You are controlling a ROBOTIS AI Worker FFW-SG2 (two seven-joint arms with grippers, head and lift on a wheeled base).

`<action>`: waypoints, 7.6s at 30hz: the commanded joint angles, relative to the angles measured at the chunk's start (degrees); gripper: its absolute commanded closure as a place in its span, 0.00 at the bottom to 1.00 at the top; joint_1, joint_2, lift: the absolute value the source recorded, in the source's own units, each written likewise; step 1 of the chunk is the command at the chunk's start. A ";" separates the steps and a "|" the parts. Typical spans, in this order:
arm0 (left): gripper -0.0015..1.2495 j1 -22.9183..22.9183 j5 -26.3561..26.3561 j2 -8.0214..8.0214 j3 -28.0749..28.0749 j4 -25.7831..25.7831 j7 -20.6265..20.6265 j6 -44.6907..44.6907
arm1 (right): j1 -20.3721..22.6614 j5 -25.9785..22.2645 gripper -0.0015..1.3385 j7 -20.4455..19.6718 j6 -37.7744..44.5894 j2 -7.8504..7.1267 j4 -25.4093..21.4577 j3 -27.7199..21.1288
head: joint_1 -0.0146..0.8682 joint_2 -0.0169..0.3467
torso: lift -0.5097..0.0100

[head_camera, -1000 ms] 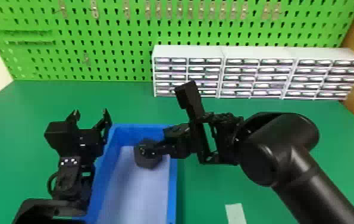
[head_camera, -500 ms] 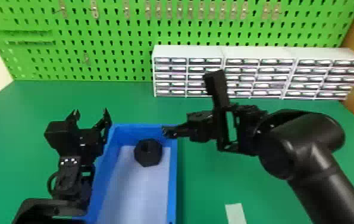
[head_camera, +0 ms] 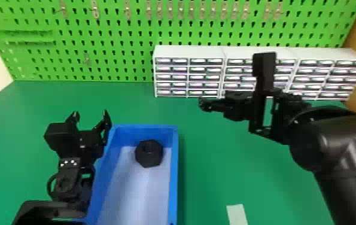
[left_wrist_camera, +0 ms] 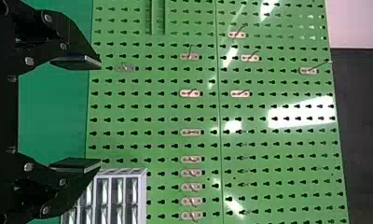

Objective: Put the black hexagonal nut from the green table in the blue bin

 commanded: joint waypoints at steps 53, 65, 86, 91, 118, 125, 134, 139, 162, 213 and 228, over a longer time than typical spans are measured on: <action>0.40 1.06 1.49 0.01 -2.91 0.18 0.35 0.00 | 26.20 12.81 0.13 -27.84 -46.70 3.26 1.81 -7.74 | 0.76 0.20 | 0.80; 0.40 1.77 1.49 -0.08 -2.55 0.18 0.35 -0.09 | 26.02 12.81 0.13 -28.72 -47.58 2.29 1.81 -6.95 | 0.76 0.20 | 0.80; 0.40 1.50 2.28 0.01 -0.97 -1.32 -1.41 0.00 | 24.79 13.60 0.13 -29.16 -48.11 2.47 1.90 -7.21 | 0.76 0.20 | 0.80; 0.40 0.97 2.28 0.01 -0.27 -1.32 -3.08 0.00 | 24.00 13.95 0.13 -29.25 -48.11 2.82 2.07 -7.21 | 0.76 0.20 | 0.80; 0.40 1.24 4.30 -0.08 0.96 -0.62 -4.04 1.41 | 25.58 13.77 0.13 -29.51 -48.02 2.65 1.98 -7.03 | 0.76 0.20 | 0.80; 0.40 0.97 4.30 -0.08 0.17 -0.35 -3.95 1.32 | 26.37 13.77 0.13 -29.51 -48.02 2.65 1.72 -7.47 | 0.76 0.20 | 0.80; 0.40 0.62 3.95 -0.08 0.17 -0.18 -3.95 1.32 | 26.02 13.86 0.13 -29.51 -47.93 2.82 1.72 -6.95 | 0.76 0.20 | 0.80; 0.40 0.97 3.95 -0.08 0.17 0.00 -3.95 1.32 | 26.28 13.86 0.13 -29.51 -47.84 2.56 1.72 -6.77 | 0.76 0.20 | 0.80; 0.40 0.53 4.04 -0.08 -0.97 1.05 -3.95 1.41 | 26.81 13.60 0.13 -29.51 -46.61 1.42 1.72 -6.51 | 0.76 0.20 | 0.80; 0.40 -0.78 4.57 -0.08 -1.85 1.76 -3.95 0.44 | 26.64 13.68 0.13 -29.51 -45.64 1.50 0.67 -7.65 | 0.76 0.20 | 0.80; 0.40 -0.70 4.83 -0.08 -1.76 1.85 -3.95 0.35 | 26.81 13.68 0.13 -29.51 -45.47 1.59 0.67 -8.26 | 0.76 0.20 | 0.80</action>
